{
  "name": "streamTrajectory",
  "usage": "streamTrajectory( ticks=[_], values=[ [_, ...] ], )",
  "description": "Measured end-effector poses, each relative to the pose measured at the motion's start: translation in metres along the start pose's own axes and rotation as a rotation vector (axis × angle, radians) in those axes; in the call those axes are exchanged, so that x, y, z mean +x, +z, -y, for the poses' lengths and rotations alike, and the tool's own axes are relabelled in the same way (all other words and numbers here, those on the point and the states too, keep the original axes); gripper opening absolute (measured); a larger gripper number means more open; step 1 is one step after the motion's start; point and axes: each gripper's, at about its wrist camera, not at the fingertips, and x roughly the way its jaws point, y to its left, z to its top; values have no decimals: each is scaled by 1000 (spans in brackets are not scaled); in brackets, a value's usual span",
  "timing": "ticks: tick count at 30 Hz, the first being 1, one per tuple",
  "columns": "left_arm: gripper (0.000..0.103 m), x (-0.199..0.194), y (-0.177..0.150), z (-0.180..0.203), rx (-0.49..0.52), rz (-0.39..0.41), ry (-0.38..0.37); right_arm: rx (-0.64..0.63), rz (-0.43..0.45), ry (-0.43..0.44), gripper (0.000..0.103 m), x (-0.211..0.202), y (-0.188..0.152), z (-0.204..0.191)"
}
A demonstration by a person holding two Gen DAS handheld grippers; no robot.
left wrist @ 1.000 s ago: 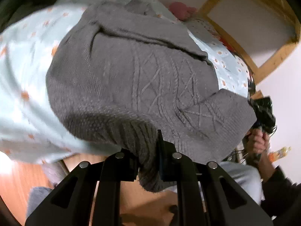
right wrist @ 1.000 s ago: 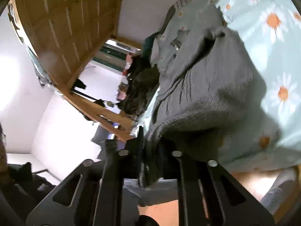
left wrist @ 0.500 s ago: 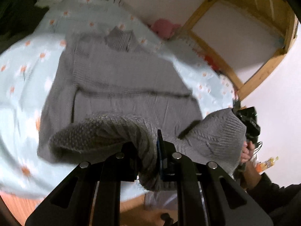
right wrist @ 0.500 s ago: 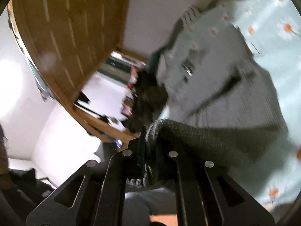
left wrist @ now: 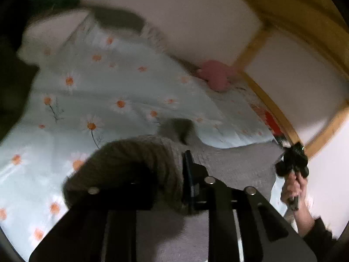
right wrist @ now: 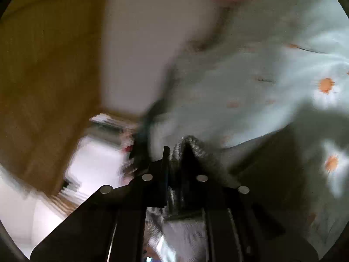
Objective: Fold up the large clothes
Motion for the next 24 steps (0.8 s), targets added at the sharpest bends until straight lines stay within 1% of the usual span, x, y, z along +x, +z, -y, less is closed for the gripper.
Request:
streamTrajectory(
  ticks=[1,2,3,4,5,6,7,8,9,10,11,12,13,14,15,16,17,18,19,20,21,22,23,24],
  values=[
    [30,16,3,-8,-27,-24,11,9,-38,-60,19,19,9,3],
    [35,27,3,-15,-51,-42,32,-12,-55,-85,34,28,13,0],
    [55,32,2,-18,-68,-34,45,-48,-51,-88,68,31,15,-6],
    [77,28,1,-18,-56,10,30,-78,-41,-76,90,29,16,-11],
    [84,22,0,-17,-37,54,18,-129,-11,-54,100,22,19,-19],
    [97,11,0,-14,4,124,17,-164,-1,-49,100,17,23,-25],
    [97,3,2,-14,37,156,36,-215,-11,-102,100,12,29,-34],
    [97,-2,6,-14,50,160,53,-279,-25,-172,100,7,29,-37],
    [97,-9,10,-15,65,145,82,-361,-45,-244,100,6,29,-44],
    [97,-10,10,-14,77,117,90,-478,-78,-351,100,10,26,-51],
    [97,-7,9,-13,101,66,95,-585,-118,-459,100,14,19,-54],
    [97,1,6,-12,148,-11,102,-658,-151,-535,100,20,13,-53],
    [97,9,1,-11,192,-47,129,-741,-195,-613,100,27,7,-47],
    [97,19,-4,-14,232,-69,166,-813,-252,-670,100,37,-2,-39],
    [98,33,-13,-17,278,-105,208,-868,-317,-705,100,50,-11,-30],
    [98,47,-20,-24,304,-149,237,-896,-378,-724,100,63,-19,-21],
    [98,61,-28,-33,313,-202,270,-897,-424,-728,98,73,-23,-13],
    [98,78,-35,-41,299,-264,311,-871,-466,-716,77,83,-26,-6],
    [97,90,-43,-50,241,-296,284,-815,-476,-672,59,89,-25,-1],
    [97,90,-45,-55,202,-287,255,-758,-454,-654,34,90,-20,1],
    [71,82,-43,-59,147,-241,197,-721,-404,-646,9,87,-14,-1],
    [39,73,-39,-65,75,-217,96,-692,-355,-588,10,78,-7,-5],
    [32,67,-35,-69,23,-200,46,-640,-288,-428,9,61,3,-12],
    [27,52,-28,-74,-26,-144,0,-575,-211,-305,9,42,16,-15]
  ],
)
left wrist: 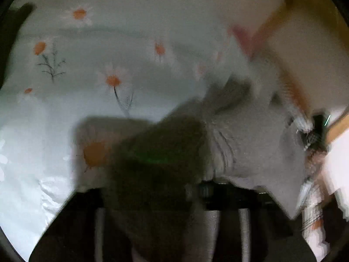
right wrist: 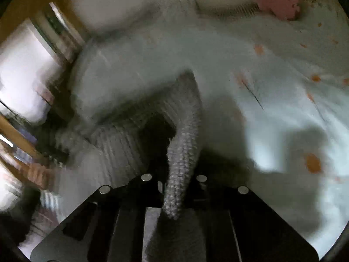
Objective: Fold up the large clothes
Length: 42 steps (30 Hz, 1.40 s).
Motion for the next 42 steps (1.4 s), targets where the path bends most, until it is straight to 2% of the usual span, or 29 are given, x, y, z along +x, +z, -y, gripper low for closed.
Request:
streamTrajectory(
  ticks=[2,3,4,5,7,8,9,10,11,13,14,16,18,19,20,21,22,24,26,28,29,30,31,32,33,35,38,39,42],
  values=[
    [27,-17,10,-9,-63,61,-62,173,76,37,9,-16,9,31],
    [31,-21,14,-28,-189,79,-141,241,62,-4,9,-13,11,48],
    [48,-19,18,-44,-301,78,-188,263,38,-56,9,-8,12,56],
    [54,-15,18,-62,-412,72,-202,289,-28,-149,10,5,10,66],
    [61,-21,17,-81,-527,96,-79,286,-91,-241,15,18,4,70],
    [62,-29,18,-80,-514,126,-68,279,-80,-232,26,19,1,70],
    [72,-36,19,-75,-481,152,-69,267,-61,-210,55,15,0,67],
    [92,-43,20,-65,-421,176,-71,251,-43,-192,80,12,-1,65],
    [97,-50,19,-51,-331,196,-66,224,-16,-195,98,5,-2,62],
    [97,-51,13,-13,-72,165,-10,162,-7,-190,98,8,-3,57],
    [97,-40,4,8,66,100,44,167,-27,-202,95,9,-2,59],
    [97,-14,-9,28,190,-2,99,189,-63,-178,63,22,-2,63],
    [97,15,-19,36,223,-111,101,158,-68,-226,27,28,-6,63],
    [90,26,-21,38,203,-163,66,144,-59,-222,18,26,-9,61],
    [75,31,-23,39,147,-169,-8,158,-49,-196,12,26,-8,61],
    [34,27,-20,36,102,-141,-28,175,1,-143,9,16,-9,58],
    [21,22,-18,31,46,-116,-67,191,82,-56,9,-1,-11,57],
    [18,5,-18,16,-46,-31,-130,244,213,38,8,-28,-14,59],
    [18,-12,-27,5,-125,32,-189,306,226,10,8,-36,-17,71],
    [19,-17,-38,-10,-232,57,-254,333,149,-104,8,-26,-20,83],
    [22,-17,-44,-16,-282,56,-287,346,95,-179,8,-19,-22,90],
    [38,-18,-50,-21,-316,51,-272,338,74,-204,10,-18,-24,91],
    [59,-23,-53,-20,-305,50,-196,320,75,-212,12,-23,-23,90],
    [67,-29,-53,-16,-268,48,-109,266,88,-247,30,-31,-21,80],
    [70,-39,-53,-4,-202,64,-42,209,109,-263,63,-39,-19,70],
    [76,-58,-52,18,-97,89,33,46,138,-261,90,-53,-14,39],
    [91,-84,-42,82,198,164,166,-212,42,-301,90,-43,-8,-15],
    [94,-84,-17,78,271,172,185,-315,14,-317,90,-32,-9,-38],
    [97,-51,-11,118,468,69,130,-467,-107,-389,88,19,-11,-72]
  ],
)
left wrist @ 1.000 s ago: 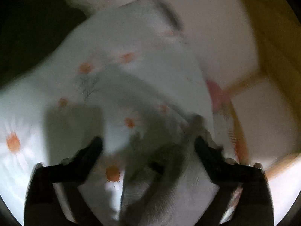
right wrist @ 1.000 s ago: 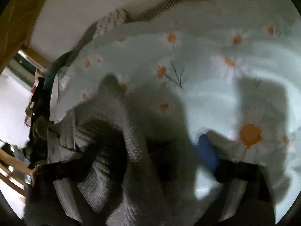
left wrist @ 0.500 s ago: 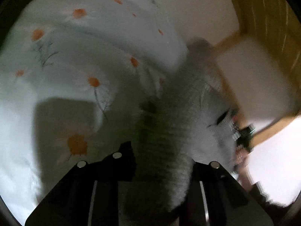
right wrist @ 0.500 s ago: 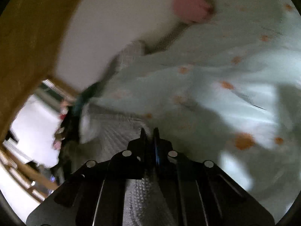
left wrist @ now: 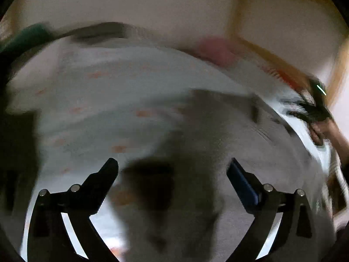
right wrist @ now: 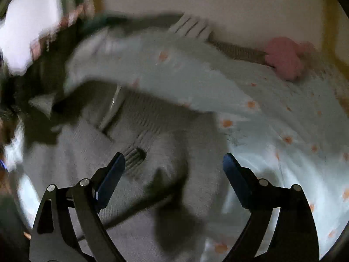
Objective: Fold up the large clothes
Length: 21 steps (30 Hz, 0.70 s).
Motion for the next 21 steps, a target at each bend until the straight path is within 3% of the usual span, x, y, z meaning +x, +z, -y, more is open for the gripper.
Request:
streamTrajectory(
  ticks=[1,2,3,4,5,6,7,8,9,11,12,13,15,16,19,21],
  values=[
    [97,15,-1,17,50,-50,-45,-28,-51,-13,84,23,8,-11],
    [97,22,-10,26,82,-81,-62,-37,-119,-4,71,46,12,-19],
    [97,42,-10,37,109,-117,-32,-22,-197,12,60,69,12,-22],
    [97,59,-9,40,101,-153,8,13,-282,6,36,91,11,-21],
    [97,76,-5,36,69,-190,48,36,-319,2,21,102,11,-19],
    [96,89,3,19,-42,-202,93,55,-312,15,16,103,13,-18],
    [80,88,8,5,-120,-184,73,72,-282,42,9,98,16,-16],
    [66,87,14,-13,-217,-154,37,121,-195,121,9,80,21,-9],
    [35,84,21,-38,-328,-130,34,178,-94,190,8,60,25,1],
    [12,80,25,-61,-375,-122,111,292,68,219,8,30,28,24],
    [10,77,25,-72,-388,-116,136,346,167,233,8,15,27,37],
    [10,70,23,-79,-413,-79,99,395,268,250,8,1,23,48],
    [10,55,19,-78,-417,-20,92,469,361,261,8,-10,19,65],
    [10,53,18,-78,-413,1,73,489,346,242,8,-4,21,66],
    [11,30,13,-73,-417,112,91,526,189,142,8,34,21,70],
    [11,30,4,-88,-484,108,70,520,53,117,9,61,11,71]
  ],
)
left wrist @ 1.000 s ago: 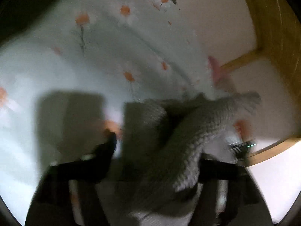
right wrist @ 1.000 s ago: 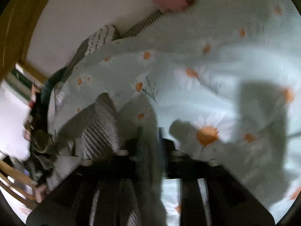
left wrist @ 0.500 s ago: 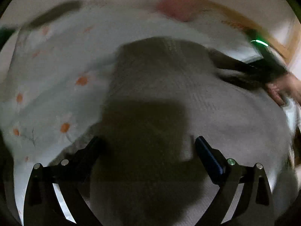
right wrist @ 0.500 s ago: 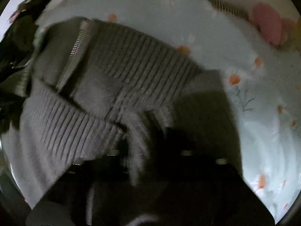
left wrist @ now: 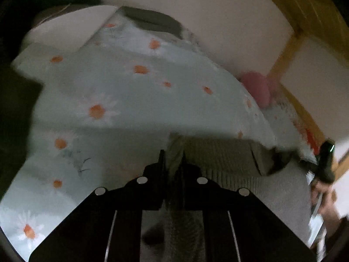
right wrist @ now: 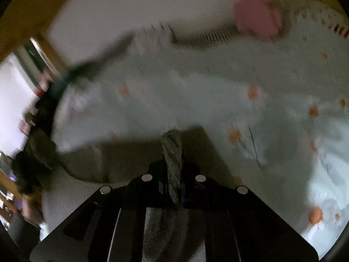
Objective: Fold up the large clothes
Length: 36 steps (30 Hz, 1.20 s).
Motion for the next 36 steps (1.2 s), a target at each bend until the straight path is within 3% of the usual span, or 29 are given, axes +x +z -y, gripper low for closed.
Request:
streamTrajectory(
  ticks=[2,4,5,7,8,10,11,12,13,14,16,18,19,20,21,22,24,28,31,32,34,35,36],
  values=[
    [12,8,-1,-10,-20,-66,-21,-37,-58,-9,9,10,-10,-3],
    [26,15,-4,-17,11,-82,34,-67,-65,-19,9,7,-15,-9],
    [34,3,-5,-15,12,-46,14,-73,-60,-14,9,4,-16,-8],
    [92,-24,3,-15,4,66,-66,-72,-63,-4,9,5,-16,-2],
    [95,-51,2,-7,26,193,-50,-71,-69,-9,9,3,-18,2],
    [97,-81,2,12,116,291,-11,-66,-77,-10,9,11,-14,-4],
    [97,-86,2,30,209,257,-70,-67,-78,-12,9,11,-16,-4],
    [97,-79,1,48,302,160,-122,-67,-78,-12,9,12,-19,-5],
    [97,-65,-5,67,399,41,-126,-68,-75,-10,9,10,-20,-5],
    [97,-37,-20,93,571,-108,-16,-68,-73,-13,9,13,-18,-7],
    [97,5,-56,120,867,-216,219,-63,-78,-14,10,15,-18,-9],
    [97,32,-88,137,1065,-277,287,-64,-82,-20,10,15,-17,-11],
    [97,38,-97,141,1079,-296,264,-67,-87,-20,10,15,-17,-11],
    [94,42,-96,137,1011,-331,217,-70,-89,-21,10,14,-17,-12],
    [68,45,-90,130,923,-364,169,-77,-89,-23,10,13,-17,-12],
    [32,45,-77,117,763,-394,79,-80,-78,-19,10,10,-17,-11],
    [21,31,-62,100,606,-350,-10,-80,-34,10,9,-1,-17,-11],
    [13,-7,-53,90,479,-243,-113,-69,170,90,8,-41,-12,-16],
    [13,-42,-34,78,309,-152,-334,-35,275,216,8,-62,0,-23],
    [13,-48,-27,75,287,-120,-352,-33,281,208,8,-60,5,-26],
    [13,-57,-11,57,235,-78,-311,-9,271,166,8,-46,16,-28],
    [13,-48,-8,53,202,-90,-248,36,228,94,8,-25,25,-27],
    [14,-30,-7,48,170,-134,-138,71,173,46,8,-6,32,-25]
  ],
)
